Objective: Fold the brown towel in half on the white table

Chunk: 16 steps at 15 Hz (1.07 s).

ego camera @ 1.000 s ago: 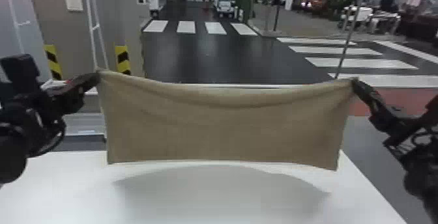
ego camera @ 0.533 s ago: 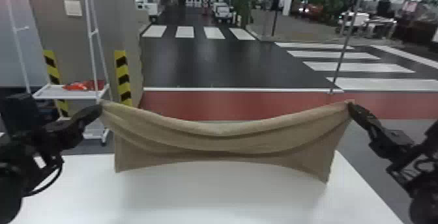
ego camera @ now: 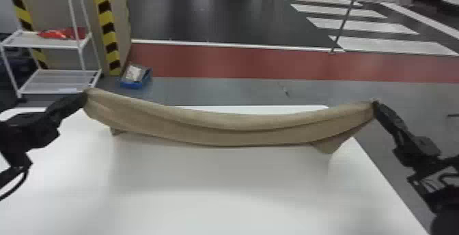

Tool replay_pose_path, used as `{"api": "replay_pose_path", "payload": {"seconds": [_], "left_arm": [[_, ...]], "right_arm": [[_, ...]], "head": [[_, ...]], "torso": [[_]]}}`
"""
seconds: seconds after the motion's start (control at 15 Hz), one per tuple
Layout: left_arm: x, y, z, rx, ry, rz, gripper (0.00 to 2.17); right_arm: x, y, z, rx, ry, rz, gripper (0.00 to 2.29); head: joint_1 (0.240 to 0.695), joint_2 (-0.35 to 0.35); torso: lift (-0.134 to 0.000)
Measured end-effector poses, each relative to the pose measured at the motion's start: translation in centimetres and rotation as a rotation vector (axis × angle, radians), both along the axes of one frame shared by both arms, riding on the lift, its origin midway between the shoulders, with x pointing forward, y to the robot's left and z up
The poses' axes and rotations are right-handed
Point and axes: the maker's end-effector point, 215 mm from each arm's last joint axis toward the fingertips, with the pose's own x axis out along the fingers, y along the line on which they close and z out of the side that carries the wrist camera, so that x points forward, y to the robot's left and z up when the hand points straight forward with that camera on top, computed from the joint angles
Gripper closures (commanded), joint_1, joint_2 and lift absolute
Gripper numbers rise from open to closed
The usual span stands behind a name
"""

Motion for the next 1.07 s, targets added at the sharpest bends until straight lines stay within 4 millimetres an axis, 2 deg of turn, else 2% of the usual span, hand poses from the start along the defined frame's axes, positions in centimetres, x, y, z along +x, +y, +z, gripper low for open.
{"api": "replay_pose_path", "payload": {"seconds": [0.2,0.33,0.53,0.67,0.8,0.87,1.07], "left_arm": [[-3.1,2.1,-0.8,-0.011,0.032,0.026,1.42],[-4.7,3.1,-0.7,-0.008,0.044,0.039,1.42],[-4.9,4.3,0.6,-0.008,0.046,0.061,1.42],[-5.1,4.6,1.4,-0.011,0.037,0.064,1.42],[-6.2,4.7,0.5,-0.002,0.055,0.065,1.42],[-6.9,5.0,-0.3,0.001,0.068,0.07,1.42],[-8.3,5.8,-1.8,0.012,0.103,0.085,1.42]], "right_arm": [[-2.3,-1.1,-1.6,0.032,0.035,0.003,1.11],[-3.1,-1.5,-1.7,0.047,0.037,0.002,1.12],[-2.1,-2.3,0.5,0.046,0.024,-0.006,1.11],[-1.6,-2.0,0.9,0.051,0.032,0.004,1.11],[-2.0,-1.4,-0.1,0.07,0.05,0.014,1.11],[-2.5,-1.3,-0.8,0.081,0.058,0.014,1.11],[-3.8,-2.0,-2.1,0.093,0.071,-0.007,1.12]], "head": [[0.636,-0.193],[0.651,-0.19],[0.634,-0.187],[0.62,-0.181],[0.627,-0.177],[0.652,-0.173],[0.679,-0.175]], "torso": [[-0.123],[-0.123],[-0.123],[-0.123],[-0.123],[-0.123],[-0.123]]}}
